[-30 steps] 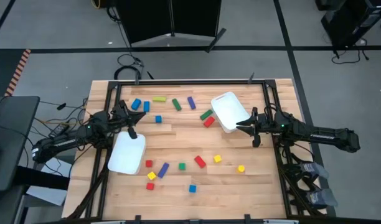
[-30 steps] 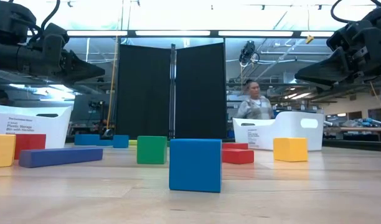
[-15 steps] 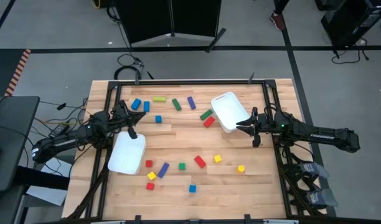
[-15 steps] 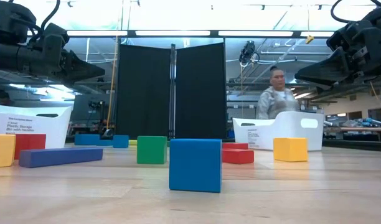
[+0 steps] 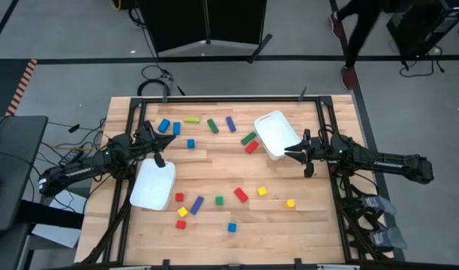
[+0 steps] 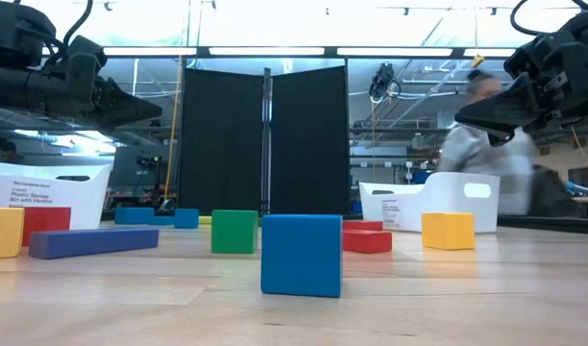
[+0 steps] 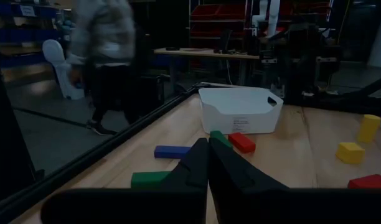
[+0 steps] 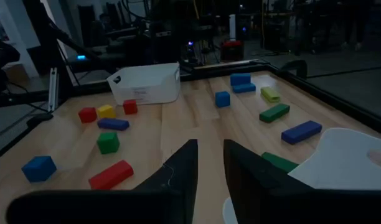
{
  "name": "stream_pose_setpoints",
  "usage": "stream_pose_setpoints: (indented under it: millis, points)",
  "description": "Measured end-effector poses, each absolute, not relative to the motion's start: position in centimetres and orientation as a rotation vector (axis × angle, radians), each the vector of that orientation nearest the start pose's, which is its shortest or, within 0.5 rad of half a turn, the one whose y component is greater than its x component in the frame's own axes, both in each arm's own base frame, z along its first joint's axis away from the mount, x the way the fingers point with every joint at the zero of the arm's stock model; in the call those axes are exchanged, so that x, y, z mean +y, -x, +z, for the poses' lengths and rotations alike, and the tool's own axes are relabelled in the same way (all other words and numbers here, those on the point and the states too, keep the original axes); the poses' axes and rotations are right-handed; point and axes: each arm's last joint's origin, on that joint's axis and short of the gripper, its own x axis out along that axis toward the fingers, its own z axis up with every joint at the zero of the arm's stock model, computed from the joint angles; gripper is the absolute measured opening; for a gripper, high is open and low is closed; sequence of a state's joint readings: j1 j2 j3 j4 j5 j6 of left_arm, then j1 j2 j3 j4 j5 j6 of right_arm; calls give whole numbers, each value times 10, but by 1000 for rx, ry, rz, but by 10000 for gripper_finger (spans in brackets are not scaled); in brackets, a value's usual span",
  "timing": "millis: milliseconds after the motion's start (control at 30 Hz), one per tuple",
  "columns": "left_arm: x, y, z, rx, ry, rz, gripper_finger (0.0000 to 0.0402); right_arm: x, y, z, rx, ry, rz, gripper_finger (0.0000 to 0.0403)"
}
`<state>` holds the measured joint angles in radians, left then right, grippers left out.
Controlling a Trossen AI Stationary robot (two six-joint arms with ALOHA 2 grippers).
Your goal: Sort blocks by size
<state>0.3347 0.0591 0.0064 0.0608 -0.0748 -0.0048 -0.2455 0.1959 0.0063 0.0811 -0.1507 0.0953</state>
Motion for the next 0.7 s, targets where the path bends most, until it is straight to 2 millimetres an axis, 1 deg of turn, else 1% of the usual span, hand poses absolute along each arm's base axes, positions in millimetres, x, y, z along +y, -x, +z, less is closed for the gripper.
stream_pose_setpoints:
  millis: [33,100,133,200,267,367,467,500,567,633,700]
  points:
    - [35,-95,167,-9,4,409,16,-22,-107,157,103,-92,-99,88]
    - [35,-95,167,-9,4,409,16,-22,-107,157,108,22,-98,88]
    - [35,-95,167,-9,4,409,16,-23,-107,158,99,68,-121,88]
    - [35,-95,167,-9,4,410,16,-25,-107,166,31,102,-189,88]
    - [35,-95,167,-9,4,409,16,-25,-106,173,-53,29,-199,88]
    - [35,-95,170,-45,35,409,16,-25,-105,185,-192,-164,-183,88]
    - [35,-94,179,-156,93,401,16,-27,-101,200,-379,-233,-254,88]
    - [35,-93,182,-196,125,396,16,-28,-100,203,-416,-267,-271,88]
    - [35,-93,187,-262,201,379,16,-28,-103,206,-398,-277,-236,88]
    - [34,-93,191,-306,255,334,16,-27,-109,209,-310,-294,-145,87]
    - [32,-94,193,-317,255,268,16,-25,-118,211,-211,-351,-75,83]
